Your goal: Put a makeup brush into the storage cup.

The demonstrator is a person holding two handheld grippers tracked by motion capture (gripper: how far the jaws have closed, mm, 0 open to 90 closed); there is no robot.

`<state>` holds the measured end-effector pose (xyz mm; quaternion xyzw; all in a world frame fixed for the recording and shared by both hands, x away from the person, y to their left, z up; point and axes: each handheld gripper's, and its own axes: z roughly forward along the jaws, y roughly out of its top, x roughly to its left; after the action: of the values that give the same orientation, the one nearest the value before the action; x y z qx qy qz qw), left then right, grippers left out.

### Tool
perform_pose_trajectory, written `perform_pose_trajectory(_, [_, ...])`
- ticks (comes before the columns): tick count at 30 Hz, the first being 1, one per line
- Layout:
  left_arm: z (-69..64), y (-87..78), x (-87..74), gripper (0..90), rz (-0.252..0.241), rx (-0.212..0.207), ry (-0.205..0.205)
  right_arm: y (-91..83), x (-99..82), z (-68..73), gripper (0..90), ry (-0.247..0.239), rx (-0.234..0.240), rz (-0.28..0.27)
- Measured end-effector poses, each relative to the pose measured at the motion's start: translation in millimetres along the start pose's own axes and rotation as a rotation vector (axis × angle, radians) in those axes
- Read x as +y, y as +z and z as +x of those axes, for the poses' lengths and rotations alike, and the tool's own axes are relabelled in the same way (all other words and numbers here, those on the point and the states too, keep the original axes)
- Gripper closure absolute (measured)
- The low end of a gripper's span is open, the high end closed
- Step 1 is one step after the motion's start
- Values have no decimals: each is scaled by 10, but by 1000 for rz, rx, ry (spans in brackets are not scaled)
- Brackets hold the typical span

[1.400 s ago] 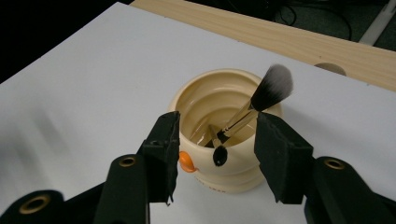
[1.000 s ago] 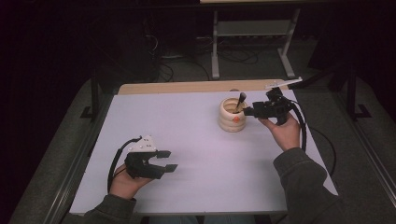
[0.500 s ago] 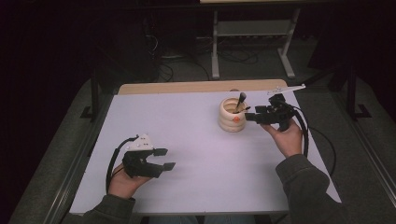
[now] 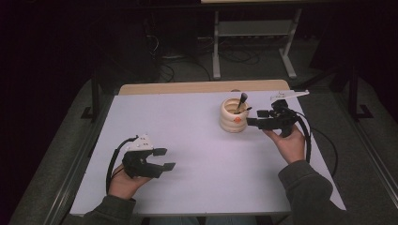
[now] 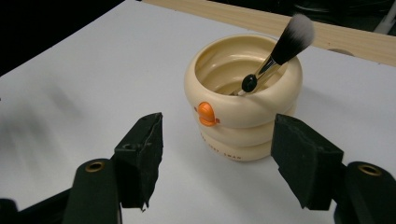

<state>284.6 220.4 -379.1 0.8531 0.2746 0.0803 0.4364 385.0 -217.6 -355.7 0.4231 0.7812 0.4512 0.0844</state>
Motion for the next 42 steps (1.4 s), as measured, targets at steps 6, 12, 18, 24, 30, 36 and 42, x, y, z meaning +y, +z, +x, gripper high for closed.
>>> perform_pose_trajectory(6, [3, 1, -5, 349, 0, 0, -4, 4, -33, 15, 324, 0, 2, 0])
perform_pose_trajectory(12, [22, -12, -12, 345, 4, 4, -3, 0, -84, 48, 321, -10, 2, -2])
perform_pose_trajectory(18, [33, -20, -16, 339, -2, 12, -6, -28, -144, 76, 309, -12, 13, -11])
perform_pose_trajectory(24, [59, -38, -28, 324, 2, 25, -8, -57, -203, 114, 305, -25, 12, -18])
perform_pose_trajectory(30, [71, -53, -43, 311, -5, 37, -20, -62, -263, 154, 304, -40, 8, -16])
perform_pose_trajectory(36, [93, -66, -59, 303, -12, 46, -26, -59, -337, 169, 304, -40, 9, -9])
perform_pose_trajectory(42, [98, -66, -68, 299, -9, 51, -27, -51, -399, 175, 301, -31, 12, -1])
